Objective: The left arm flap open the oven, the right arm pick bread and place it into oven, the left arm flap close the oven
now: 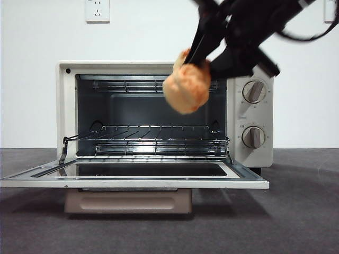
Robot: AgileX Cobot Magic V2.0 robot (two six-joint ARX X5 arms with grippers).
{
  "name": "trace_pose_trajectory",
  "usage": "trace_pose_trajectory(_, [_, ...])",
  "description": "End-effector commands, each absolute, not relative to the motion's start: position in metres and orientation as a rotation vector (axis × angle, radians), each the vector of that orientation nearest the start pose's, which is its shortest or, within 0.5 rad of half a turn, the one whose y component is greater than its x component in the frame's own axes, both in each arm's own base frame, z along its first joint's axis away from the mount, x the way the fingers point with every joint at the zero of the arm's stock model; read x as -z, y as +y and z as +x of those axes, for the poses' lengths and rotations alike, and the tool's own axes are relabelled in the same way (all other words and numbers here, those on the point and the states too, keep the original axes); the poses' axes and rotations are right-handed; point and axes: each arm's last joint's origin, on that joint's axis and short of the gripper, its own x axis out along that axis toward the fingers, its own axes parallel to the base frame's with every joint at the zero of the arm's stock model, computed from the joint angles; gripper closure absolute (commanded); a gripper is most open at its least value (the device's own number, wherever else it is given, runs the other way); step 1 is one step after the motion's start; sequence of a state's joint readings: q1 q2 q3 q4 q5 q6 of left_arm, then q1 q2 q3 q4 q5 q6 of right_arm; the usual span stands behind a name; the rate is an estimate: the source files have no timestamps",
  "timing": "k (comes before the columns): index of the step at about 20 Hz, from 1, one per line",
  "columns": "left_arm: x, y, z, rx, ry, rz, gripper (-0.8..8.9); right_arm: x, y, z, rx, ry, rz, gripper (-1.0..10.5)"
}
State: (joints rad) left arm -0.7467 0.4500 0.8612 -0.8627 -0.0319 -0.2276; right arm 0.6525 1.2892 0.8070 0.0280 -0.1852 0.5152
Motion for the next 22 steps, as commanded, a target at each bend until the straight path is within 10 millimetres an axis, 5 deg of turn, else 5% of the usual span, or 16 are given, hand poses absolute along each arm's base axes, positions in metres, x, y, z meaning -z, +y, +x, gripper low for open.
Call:
trace_pose_trajectory(1, [-0.334,-0.046,0.051,0.653,0.479,-0.047,8.04,-0.247,0.182,0.227,-0.675,0.648,0.423,8.5])
trace_pose_trajectory(9, [-0.334,-0.046,0.051,0.653,0.48,-0.047,8.04,-0.222,0.191,0.247,-0.554,0.636,0.465,8.5])
trace_pose_trajectory(22, [-0.334,-0.046,0.051,0.653,0.479,-0.047,8.04,-0.216,0.194,0.258,-0.432,0.554,0.534,8.5])
